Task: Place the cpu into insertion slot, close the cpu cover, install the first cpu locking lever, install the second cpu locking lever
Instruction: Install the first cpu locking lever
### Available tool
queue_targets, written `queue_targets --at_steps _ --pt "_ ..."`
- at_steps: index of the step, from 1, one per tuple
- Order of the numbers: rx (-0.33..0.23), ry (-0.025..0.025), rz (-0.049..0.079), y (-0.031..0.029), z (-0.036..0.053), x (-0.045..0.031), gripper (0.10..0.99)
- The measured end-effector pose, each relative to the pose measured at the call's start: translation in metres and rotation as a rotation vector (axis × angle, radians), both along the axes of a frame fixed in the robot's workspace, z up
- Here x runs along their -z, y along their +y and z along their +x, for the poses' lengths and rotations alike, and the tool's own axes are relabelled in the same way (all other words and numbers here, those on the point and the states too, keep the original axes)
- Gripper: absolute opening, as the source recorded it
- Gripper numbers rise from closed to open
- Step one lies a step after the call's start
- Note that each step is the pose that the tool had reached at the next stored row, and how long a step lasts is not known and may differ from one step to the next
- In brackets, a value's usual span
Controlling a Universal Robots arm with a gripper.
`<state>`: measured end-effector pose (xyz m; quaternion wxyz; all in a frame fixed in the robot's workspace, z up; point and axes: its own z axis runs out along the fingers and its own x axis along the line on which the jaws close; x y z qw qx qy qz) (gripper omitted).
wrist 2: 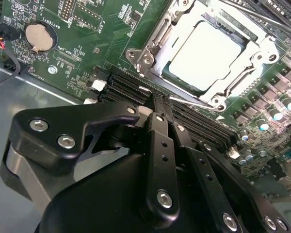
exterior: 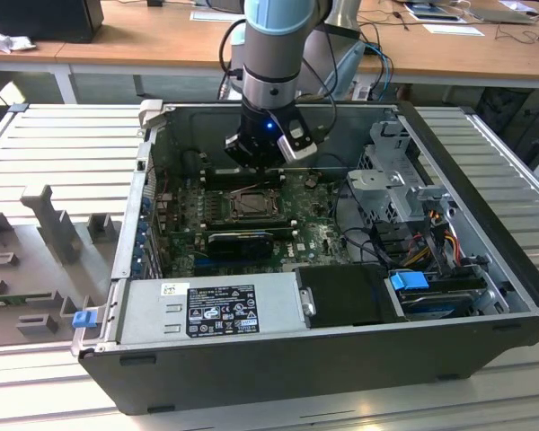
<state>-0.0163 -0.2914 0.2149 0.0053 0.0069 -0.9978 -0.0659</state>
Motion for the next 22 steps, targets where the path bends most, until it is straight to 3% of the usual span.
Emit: queue_targets --at_steps 11,22 --pt "-0.001 -0.0001 0.0 0.0 0.0016 0.0081 0.106" --pt "-0.002 0.0 -0.005 -0.0009 0.002 0.0107 0.106"
